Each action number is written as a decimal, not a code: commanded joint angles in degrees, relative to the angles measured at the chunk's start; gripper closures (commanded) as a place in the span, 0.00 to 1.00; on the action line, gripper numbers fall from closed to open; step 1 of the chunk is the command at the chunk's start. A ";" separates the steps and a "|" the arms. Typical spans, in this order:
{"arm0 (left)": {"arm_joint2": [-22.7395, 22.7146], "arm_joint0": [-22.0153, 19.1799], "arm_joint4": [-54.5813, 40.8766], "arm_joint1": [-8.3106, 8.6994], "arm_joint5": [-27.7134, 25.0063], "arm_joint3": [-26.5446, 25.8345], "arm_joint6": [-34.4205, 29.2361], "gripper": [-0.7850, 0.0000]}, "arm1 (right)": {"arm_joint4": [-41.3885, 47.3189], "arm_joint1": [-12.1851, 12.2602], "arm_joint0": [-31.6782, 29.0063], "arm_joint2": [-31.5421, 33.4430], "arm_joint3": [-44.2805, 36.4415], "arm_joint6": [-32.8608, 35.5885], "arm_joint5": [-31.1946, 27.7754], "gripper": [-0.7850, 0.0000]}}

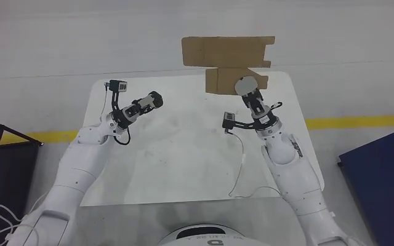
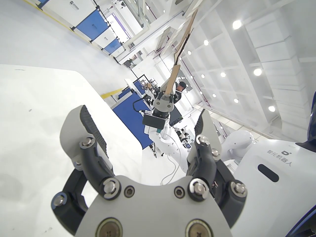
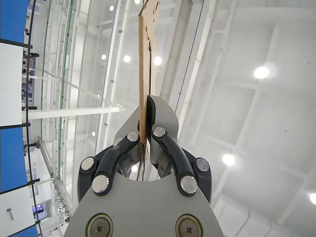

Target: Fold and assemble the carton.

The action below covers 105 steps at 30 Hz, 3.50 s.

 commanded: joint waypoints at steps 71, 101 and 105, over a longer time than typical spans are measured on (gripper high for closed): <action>6.75 -1.19 23.54 -2.74 -4.71 -6.26 14.22 0.49 | -8.85 -2.36 0.11 -5.56 6.25 4.06 -3.45 1.00; 15.08 -8.50 20.89 -7.08 -6.68 2.65 14.73 1.00 | -9.37 -2.76 -0.23 -6.10 6.14 2.77 0.19 1.00; 14.89 -8.57 19.85 -7.05 -7.60 3.44 13.82 1.00 | -9.16 -2.84 -0.09 -6.23 6.23 2.68 0.09 1.00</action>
